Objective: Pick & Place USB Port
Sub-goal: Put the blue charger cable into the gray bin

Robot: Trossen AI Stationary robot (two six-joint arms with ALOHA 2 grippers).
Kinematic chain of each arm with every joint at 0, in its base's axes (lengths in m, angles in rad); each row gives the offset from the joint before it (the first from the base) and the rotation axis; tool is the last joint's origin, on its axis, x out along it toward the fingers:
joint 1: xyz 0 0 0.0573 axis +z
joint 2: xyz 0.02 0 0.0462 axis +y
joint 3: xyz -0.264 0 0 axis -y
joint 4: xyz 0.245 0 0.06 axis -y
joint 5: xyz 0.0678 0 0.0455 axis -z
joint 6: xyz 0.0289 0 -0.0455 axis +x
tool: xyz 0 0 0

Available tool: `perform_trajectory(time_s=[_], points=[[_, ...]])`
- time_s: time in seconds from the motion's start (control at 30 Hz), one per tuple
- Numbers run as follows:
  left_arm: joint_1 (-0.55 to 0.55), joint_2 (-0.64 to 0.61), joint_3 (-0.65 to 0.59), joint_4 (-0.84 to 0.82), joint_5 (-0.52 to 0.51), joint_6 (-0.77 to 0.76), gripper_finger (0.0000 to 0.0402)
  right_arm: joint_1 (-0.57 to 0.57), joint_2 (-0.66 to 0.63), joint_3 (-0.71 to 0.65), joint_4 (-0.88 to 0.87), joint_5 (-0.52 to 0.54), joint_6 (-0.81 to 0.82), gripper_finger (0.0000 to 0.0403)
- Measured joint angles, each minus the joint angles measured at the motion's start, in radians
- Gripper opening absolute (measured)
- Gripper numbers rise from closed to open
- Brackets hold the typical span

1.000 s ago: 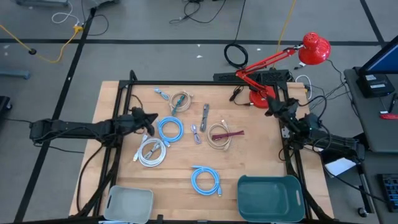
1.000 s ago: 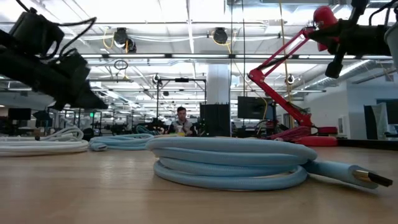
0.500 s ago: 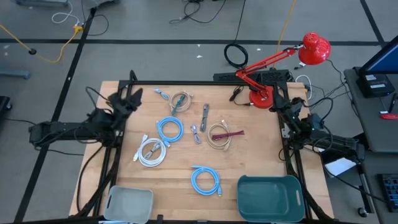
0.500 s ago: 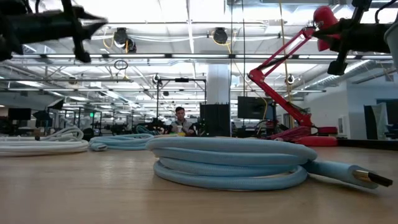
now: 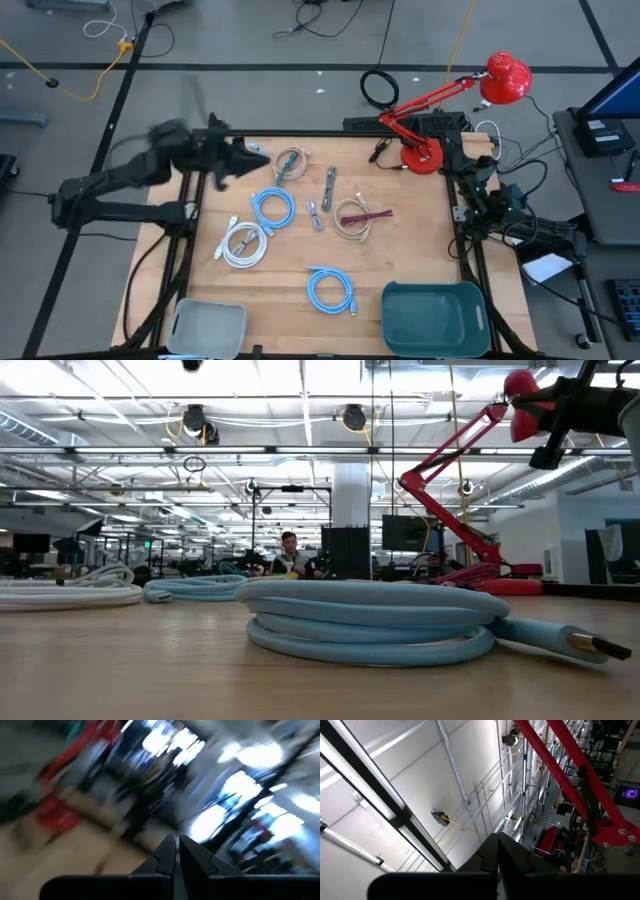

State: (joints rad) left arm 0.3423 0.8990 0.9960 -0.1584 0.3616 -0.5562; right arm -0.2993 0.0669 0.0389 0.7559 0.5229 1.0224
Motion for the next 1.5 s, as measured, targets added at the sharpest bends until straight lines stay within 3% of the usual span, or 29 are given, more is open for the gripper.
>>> perform_trajectory(time_s=[0.1,0.2,0.3,0.5,0.73,0.87,0.93,1.1,1.2,1.33,1.5], points=[[0.046,0.085,0.101,-0.309,-0.12,0.093,0.0026,0.0,0.002,0.029,0.002,-0.045,-0.05,0.0],[0.095,0.136,0.128,-0.468,-0.258,0.128,0.0026,0.0,0.031,0.081,-0.011,-0.174,-0.194,0.0],[0.151,0.189,0.127,-0.551,-0.302,0.13,0.0026,0.0,0.086,0.17,0.015,-0.304,-0.318,0.001],[0.203,0.282,0.127,-0.595,-0.176,0.173,0.0026,0.0,0.282,0.354,-0.028,-0.492,-0.415,0.0065],[0.216,0.378,0.127,-0.581,-0.193,0.075,0.0028,0.018,0.596,0.535,-0.094,-0.689,-0.406,0.0155],[0.227,0.453,0.127,-0.552,0.04,0.16,0.0061,0.051,0.754,0.597,-0.096,-0.711,-0.406,0.0195],[0.215,0.481,0.127,-0.553,0.071,0.208,0.009,0.062,0.813,0.615,-0.09,-0.711,-0.405,0.0209],[0.201,0.513,0.127,-0.587,-0.038,0.277,0.016,0.084,0.886,0.617,-0.063,-0.711,-0.351,0.0226],[0.207,0.519,0.138,-0.612,-0.166,0.21,0.0186,0.109,0.893,0.617,-0.048,-0.711,-0.337,0.0228],[0.204,0.545,0.202,-0.678,-0.325,0.181,0.0193,0.141,0.891,0.617,-0.011,-0.711,-0.352,0.0225],[0.198,0.65,0.324,-0.877,-0.445,0.184,0.018,0.172,0.889,0.618,0.026,-0.711,-0.357,0.0223]])
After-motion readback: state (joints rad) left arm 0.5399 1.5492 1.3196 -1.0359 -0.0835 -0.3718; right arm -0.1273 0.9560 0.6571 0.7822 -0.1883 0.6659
